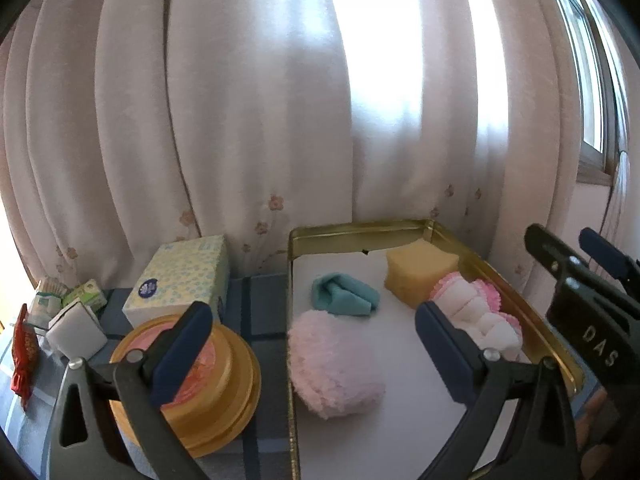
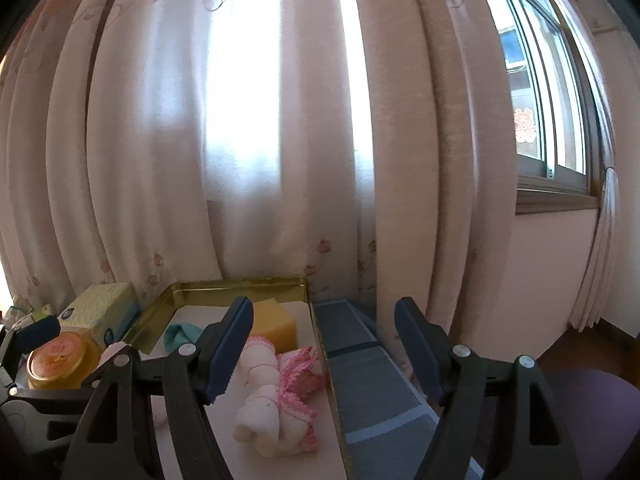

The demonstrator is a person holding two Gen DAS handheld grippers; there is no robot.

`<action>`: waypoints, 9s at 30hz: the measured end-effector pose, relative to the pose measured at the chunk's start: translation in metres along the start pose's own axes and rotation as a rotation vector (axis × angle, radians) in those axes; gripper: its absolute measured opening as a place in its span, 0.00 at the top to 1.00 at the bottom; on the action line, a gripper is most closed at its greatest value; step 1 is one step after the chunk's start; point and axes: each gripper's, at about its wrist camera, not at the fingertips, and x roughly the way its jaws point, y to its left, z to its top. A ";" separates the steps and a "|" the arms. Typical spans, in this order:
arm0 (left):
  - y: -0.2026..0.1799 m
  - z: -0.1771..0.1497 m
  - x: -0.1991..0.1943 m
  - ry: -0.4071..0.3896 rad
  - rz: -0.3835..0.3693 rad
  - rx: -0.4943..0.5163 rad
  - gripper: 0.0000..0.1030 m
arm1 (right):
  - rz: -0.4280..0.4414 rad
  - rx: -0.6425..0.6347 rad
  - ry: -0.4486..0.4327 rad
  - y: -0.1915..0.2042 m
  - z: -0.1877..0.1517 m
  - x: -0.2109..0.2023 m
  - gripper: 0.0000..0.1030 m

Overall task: Organize soft objects
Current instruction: 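Open both grippers to release the puff and towel into the tray, then move both tools from the tray toward the red pouch and white sponge, then grasp the red gold-patterned pouch with the left gripper while the right grasps the white sponge, then carry the red pouch and white sponge with both tools over the gold tray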

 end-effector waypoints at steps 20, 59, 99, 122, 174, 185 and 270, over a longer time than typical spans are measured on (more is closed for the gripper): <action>0.016 -0.006 -0.021 -0.055 0.035 0.003 0.00 | -0.058 0.033 -0.004 0.003 -0.002 -0.018 0.27; 0.140 -0.025 -0.052 -0.063 0.155 -0.097 0.01 | 0.138 -0.008 0.023 0.137 -0.013 -0.049 0.27; 0.357 -0.050 -0.018 0.253 0.340 -0.356 0.08 | 0.459 -0.094 0.075 0.310 -0.027 -0.060 0.27; 0.374 -0.061 -0.052 0.136 0.329 -0.545 0.77 | 0.592 -0.152 0.364 0.347 -0.037 -0.008 0.27; 0.324 -0.041 -0.068 -0.068 0.343 -0.247 0.76 | 0.535 -0.228 0.100 0.283 -0.024 -0.046 0.64; 0.299 -0.039 -0.071 -0.075 0.346 -0.227 0.76 | 0.478 -0.203 0.093 0.261 -0.025 -0.047 0.64; -0.034 -0.002 -0.009 0.075 -0.172 0.076 0.76 | 0.245 -0.201 0.296 0.014 -0.015 -0.003 0.63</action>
